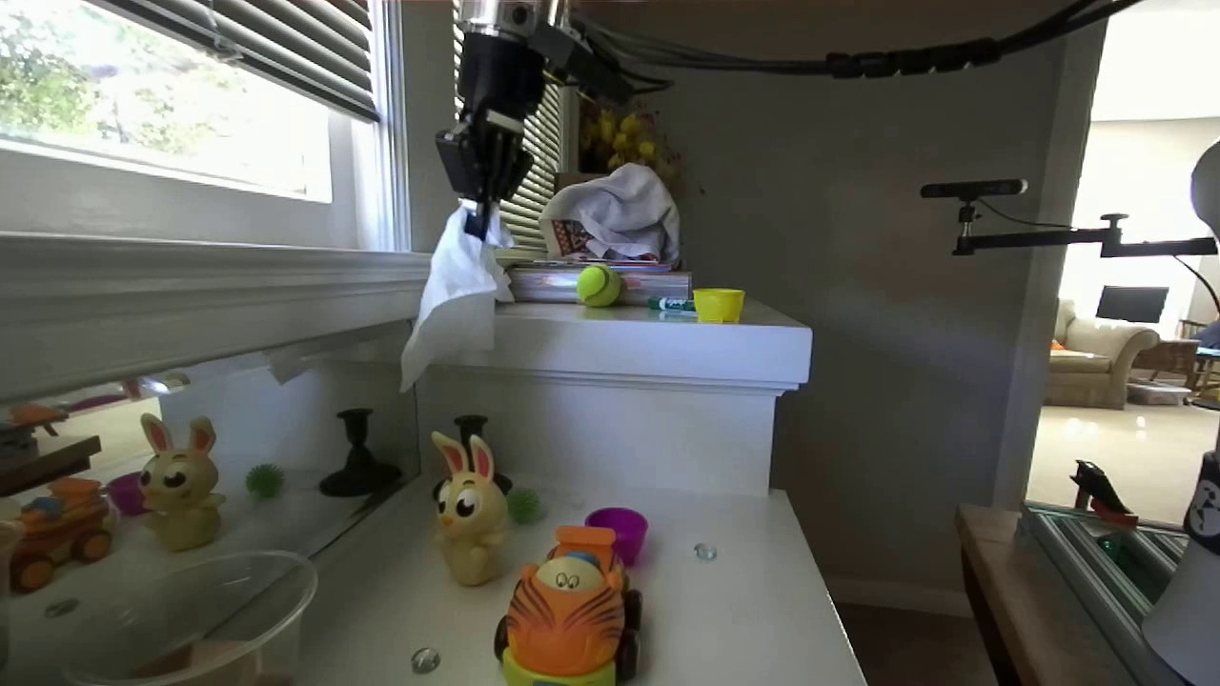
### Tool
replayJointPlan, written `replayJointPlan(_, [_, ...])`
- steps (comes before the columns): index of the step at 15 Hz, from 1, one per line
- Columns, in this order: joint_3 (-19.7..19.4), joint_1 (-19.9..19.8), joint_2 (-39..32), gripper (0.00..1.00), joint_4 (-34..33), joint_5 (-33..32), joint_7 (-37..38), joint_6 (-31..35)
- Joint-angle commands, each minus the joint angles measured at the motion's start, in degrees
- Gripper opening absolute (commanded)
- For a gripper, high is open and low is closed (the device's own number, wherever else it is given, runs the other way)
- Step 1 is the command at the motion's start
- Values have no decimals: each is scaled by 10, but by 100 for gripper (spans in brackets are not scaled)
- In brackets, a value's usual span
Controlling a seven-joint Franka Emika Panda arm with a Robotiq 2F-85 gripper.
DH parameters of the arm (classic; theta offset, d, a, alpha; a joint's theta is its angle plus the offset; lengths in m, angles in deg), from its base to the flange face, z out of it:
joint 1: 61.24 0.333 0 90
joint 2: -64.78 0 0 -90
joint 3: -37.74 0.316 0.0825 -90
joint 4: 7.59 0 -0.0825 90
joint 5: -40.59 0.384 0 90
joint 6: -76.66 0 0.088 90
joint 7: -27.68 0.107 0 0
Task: Use the paper towel to clean the mirror
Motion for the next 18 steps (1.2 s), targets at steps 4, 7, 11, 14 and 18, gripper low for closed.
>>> replayJointPlan(4, [-29, -48, 35, 0, -21, -46, 95, -6])
replayJointPlan(7, [-42, -69, 38, 0, -17, -79, 145, -28])
replayJointPlan(11, [-50, -80, 28, 0, -4, -57, 152, -24])
replayJointPlan(14, [-49, -77, 19, 0, 5, 1, 122, -42])
replayJointPlan(18, [-49, -77, -2, 0, 13, 39, 109, -49])
